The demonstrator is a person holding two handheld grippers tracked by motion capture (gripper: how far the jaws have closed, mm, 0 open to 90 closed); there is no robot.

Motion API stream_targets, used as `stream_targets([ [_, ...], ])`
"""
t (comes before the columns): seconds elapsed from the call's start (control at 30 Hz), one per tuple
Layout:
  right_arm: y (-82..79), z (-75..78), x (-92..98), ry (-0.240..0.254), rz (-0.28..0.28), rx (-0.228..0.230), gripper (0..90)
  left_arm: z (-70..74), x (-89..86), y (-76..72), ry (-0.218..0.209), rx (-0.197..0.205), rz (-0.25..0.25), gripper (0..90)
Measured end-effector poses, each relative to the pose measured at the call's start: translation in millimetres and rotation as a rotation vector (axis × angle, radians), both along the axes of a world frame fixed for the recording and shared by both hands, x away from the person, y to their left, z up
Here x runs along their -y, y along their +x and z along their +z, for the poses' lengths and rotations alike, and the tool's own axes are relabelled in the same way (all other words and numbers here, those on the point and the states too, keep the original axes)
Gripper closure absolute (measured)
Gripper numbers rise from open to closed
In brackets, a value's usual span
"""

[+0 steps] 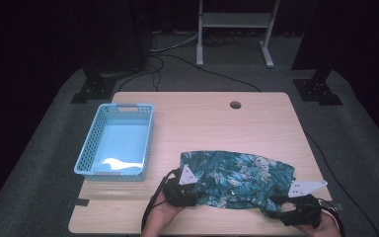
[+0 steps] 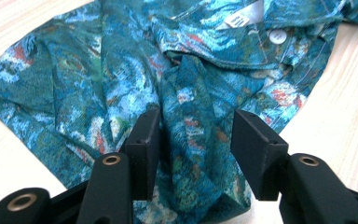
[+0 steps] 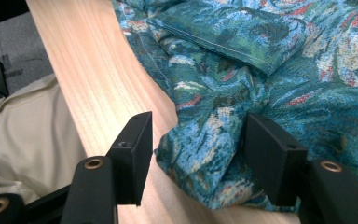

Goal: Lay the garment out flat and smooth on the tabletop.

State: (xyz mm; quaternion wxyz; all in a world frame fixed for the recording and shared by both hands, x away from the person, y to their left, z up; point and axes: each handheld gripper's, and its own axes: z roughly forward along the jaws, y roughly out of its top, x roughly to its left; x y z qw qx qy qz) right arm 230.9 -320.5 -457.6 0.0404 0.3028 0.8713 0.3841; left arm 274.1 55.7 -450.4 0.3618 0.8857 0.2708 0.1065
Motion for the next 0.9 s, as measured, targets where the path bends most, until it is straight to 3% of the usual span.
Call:
stream_targets([
  [0.13,-0.7,-0.7,-0.1,-0.010,-0.002,0.002,44.3,-2.9,3.0,1.5,0.022,-0.011,0.000,52.8],
  [0.2,1.1,-3.1,-1.7,-0.024,-0.007,0.002,48.7,-4.9,5.2,2.4,0.028,-0.013,0.001,52.9],
  [0.23,3.8,-6.9,-4.4,-0.036,-0.004,-0.002,56.8,-5.8,6.5,2.8,0.037,-0.011,0.003,55.1],
  [0.27,3.8,-6.9,-4.4,-0.036,-0.004,-0.002,56.8,-6.6,7.3,2.8,0.041,-0.009,-0.001,55.1],
  [0.3,6.2,-10.5,-7.9,-0.052,0.001,-0.006,63.9,-8.0,8.5,3.0,0.049,-0.008,-0.004,58.9],
  [0.53,11.0,-12.9,-10.7,-0.043,0.005,-0.034,77.3,-11.6,9.4,2.5,0.080,0.000,-0.014,73.2],
  [0.7,14.5,-13.7,-11.5,-0.034,0.016,-0.056,82.2,-12.8,6.2,2.5,0.074,-0.005,-0.014,79.8],
  [0.9,14.6,-14.5,-15.5,-0.026,0.029,-0.059,83.5,-15.9,-2.3,-1.6,0.038,-0.015,0.000,79.8],
])
